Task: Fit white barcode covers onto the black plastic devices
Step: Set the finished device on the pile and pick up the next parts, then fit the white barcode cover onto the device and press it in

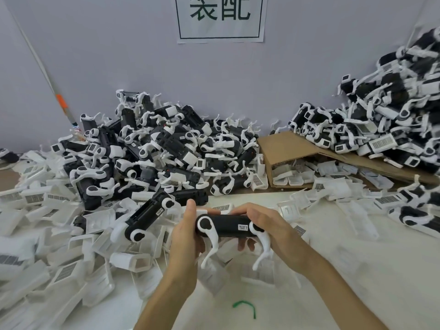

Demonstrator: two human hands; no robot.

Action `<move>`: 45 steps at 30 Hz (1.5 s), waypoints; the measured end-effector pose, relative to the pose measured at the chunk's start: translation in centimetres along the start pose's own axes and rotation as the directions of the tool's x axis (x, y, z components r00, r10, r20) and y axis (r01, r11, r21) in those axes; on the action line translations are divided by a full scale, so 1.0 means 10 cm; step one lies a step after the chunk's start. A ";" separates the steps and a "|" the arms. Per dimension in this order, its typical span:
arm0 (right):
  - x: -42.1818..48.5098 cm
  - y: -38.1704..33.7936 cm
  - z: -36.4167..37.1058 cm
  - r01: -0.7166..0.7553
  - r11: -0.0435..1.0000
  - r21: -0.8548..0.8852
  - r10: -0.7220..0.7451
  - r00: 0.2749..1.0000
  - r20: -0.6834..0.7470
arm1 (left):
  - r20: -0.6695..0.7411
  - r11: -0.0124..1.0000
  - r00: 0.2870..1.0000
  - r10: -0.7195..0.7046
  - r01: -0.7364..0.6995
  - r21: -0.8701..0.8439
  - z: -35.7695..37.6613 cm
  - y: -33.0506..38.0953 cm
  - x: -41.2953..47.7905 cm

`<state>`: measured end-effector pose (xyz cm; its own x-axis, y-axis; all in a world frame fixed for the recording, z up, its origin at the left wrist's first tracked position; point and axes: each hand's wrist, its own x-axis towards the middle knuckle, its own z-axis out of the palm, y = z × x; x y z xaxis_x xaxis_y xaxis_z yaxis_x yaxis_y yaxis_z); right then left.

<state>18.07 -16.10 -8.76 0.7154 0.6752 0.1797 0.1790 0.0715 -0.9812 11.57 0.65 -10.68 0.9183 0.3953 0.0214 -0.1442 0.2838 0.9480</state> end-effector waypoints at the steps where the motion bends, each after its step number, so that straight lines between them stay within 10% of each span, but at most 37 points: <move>1: 0.00 0.00 0.01 0.015 1.000 0.013 -0.015 1.000 -0.019 | 0.038 0.999 0.999 -0.017 0.018 -0.040 -0.02 0.01 0.00; 10: 0.08 -0.01 0.04 0.240 0.941 0.237 -0.106 0.878 -0.466 | 0.318 0.999 0.948 -0.022 0.034 -0.032 0.08 0.01 -0.04; 17: 0.03 0.13 0.31 0.264 0.911 -0.316 -0.364 0.874 -0.321 | 0.200 0.999 0.979 -0.035 0.035 0.004 0.10 -0.01 -0.07; 22: 0.00 0.15 0.27 0.228 0.926 -0.300 -0.293 0.936 -0.193 | 0.194 0.998 0.981 -0.031 0.039 -0.042 0.08 0.01 -0.07; 29: 0.07 0.23 0.03 -0.005 0.881 -0.473 -0.217 0.884 -0.414 | 0.133 0.975 0.988 -0.074 0.100 -0.201 0.02 0.06 -0.01; 33: 0.11 0.36 -0.02 -0.257 0.650 -0.715 -0.030 0.931 -0.363 | 0.203 0.970 0.977 -0.065 0.110 -0.217 0.01 0.05 -0.02; 42: 0.12 0.34 0.00 -0.298 0.623 -0.724 0.006 0.927 -0.376 | 0.227 0.978 0.974 -0.007 0.054 -0.204 -0.08 0.01 0.05; 45: 0.12 0.28 0.00 -0.257 0.764 -0.592 -0.061 0.884 -0.464 | 0.202 0.991 0.979 -0.001 0.028 -0.133 -0.11 0.02 0.05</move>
<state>19.49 -15.08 -11.32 0.9344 0.2521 0.2515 0.3525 -0.5540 -0.7542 11.59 1.91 -10.79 0.9738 0.2110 0.0844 -0.1663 0.4084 0.8975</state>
